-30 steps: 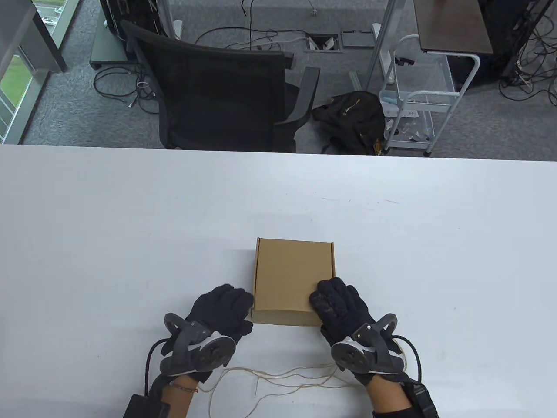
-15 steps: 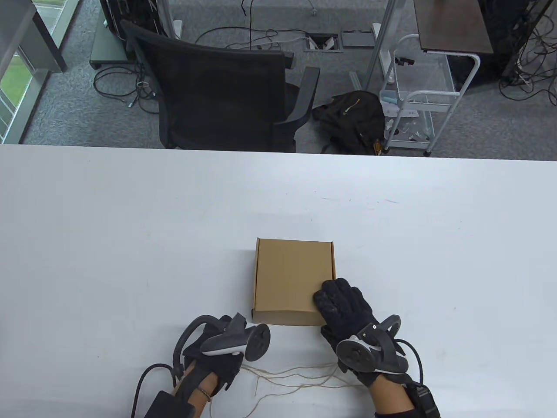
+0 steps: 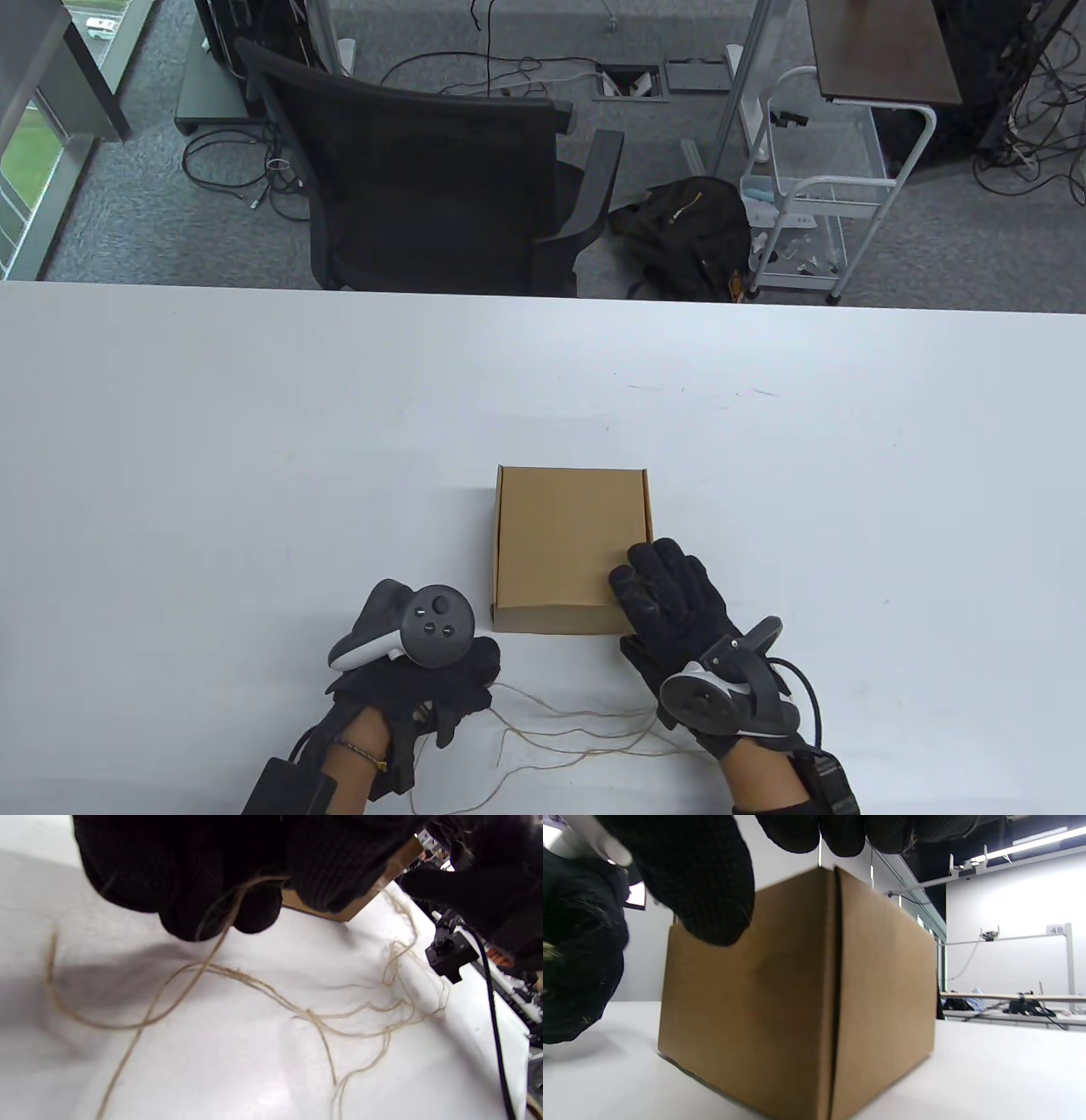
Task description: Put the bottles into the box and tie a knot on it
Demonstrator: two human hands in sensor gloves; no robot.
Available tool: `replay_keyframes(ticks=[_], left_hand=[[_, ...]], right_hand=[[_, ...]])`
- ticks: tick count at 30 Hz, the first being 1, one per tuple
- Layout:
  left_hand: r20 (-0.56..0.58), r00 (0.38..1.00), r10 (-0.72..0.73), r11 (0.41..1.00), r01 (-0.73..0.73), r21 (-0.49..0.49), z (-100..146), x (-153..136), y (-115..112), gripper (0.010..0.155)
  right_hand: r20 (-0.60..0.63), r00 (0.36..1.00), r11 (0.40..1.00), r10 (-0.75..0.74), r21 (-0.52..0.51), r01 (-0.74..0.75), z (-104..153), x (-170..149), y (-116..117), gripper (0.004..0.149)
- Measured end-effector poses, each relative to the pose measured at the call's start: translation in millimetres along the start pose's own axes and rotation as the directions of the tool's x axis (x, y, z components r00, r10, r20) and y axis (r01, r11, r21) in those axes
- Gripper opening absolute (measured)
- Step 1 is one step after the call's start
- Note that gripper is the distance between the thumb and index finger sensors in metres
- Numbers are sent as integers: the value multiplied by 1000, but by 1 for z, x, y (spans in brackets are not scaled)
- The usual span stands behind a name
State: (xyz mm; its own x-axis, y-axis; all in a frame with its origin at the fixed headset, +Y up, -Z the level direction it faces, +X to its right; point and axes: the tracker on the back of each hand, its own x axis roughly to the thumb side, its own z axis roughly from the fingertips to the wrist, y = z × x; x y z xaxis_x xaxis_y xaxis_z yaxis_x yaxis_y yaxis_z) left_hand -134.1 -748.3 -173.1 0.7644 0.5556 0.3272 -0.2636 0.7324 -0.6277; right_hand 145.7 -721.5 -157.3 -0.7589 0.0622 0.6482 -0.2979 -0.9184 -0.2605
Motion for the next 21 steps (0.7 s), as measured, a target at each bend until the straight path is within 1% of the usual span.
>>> replay_keyframes(ticks=[1,2,3,4,5,6,7,8,9,10,11,12,13,14,15,16,17,18,19,20,21], left_hand=[[4,1000,13,1000,-13,-3,1,0,2,43],[14,999,36,998,-36,49,4,1,6,44],[38,998,54,995,-57,79,5,3,8,44],[54,996,66,994,-70,79,7,5,10,44],[74,994,74,991,-81,105,9,8,12,45],[94,992,80,987,-92,133,11,11,13,46],[105,991,86,985,-101,143,11,12,13,47],[120,988,93,983,-111,148,12,14,14,47],[147,982,115,980,-137,142,12,15,14,47],[187,963,192,966,-220,139,12,16,13,48],[198,955,222,955,-254,151,12,16,13,48],[213,946,246,949,-280,148,11,16,13,49],[222,936,273,944,-305,125,10,15,13,50],[234,925,300,939,-330,101,10,14,12,54],[223,910,349,925,-373,74,10,9,11,60],[203,909,365,921,-384,66,10,8,11,60],[137,921,365,925,-375,54,11,5,11,59],[72,952,296,950,-302,83,13,2,12,59],[-7,979,205,973,-203,110,13,0,13,59],[-113,992,61,996,-54,70,13,-2,14,59],[-179,984,9,999,-3,32,13,-3,13,63]], right_hand=[[17,1000,1000,-18,-24,18,0,3,-3,83],[61,996,996,-65,-57,69,0,8,-7,79],[86,992,992,-96,-70,102,-1,12,-9,76],[102,986,987,-131,-75,139,-1,16,-11,75],[154,965,972,-213,-70,226,-2,22,-13,75],[179,937,948,-301,-53,314,-4,28,-13,75],[177,912,925,-369,-27,379,-5,32,-11,76],[166,879,893,-446,26,449,-7,37,-9,78],[153,857,871,-491,60,488,-9,41,-7,82],[99,855,861,-509,77,503,-11,48,-2,86],[81,859,861,-506,118,495,-13,50,1,91],[58,874,869,-483,156,470,-14,52,3,90],[40,896,887,-443,161,432,-15,53,6,80],[38,901,891,-433,170,421,-16,51,7,70],[17,896,885,-444,165,436,-15,45,8,59],[12,891,878,-454,173,445,-16,43,8,51],[-20,866,839,-499,239,489,-16,35,10,41],[-58,842,796,-537,298,528,-14,29,13,39],[-101,834,780,-542,307,544,-12,24,14,39],[-131,836,773,-532,327,543,-11,17,16,39],[-148,843,766,-517,359,533,-11,14,16,39]])
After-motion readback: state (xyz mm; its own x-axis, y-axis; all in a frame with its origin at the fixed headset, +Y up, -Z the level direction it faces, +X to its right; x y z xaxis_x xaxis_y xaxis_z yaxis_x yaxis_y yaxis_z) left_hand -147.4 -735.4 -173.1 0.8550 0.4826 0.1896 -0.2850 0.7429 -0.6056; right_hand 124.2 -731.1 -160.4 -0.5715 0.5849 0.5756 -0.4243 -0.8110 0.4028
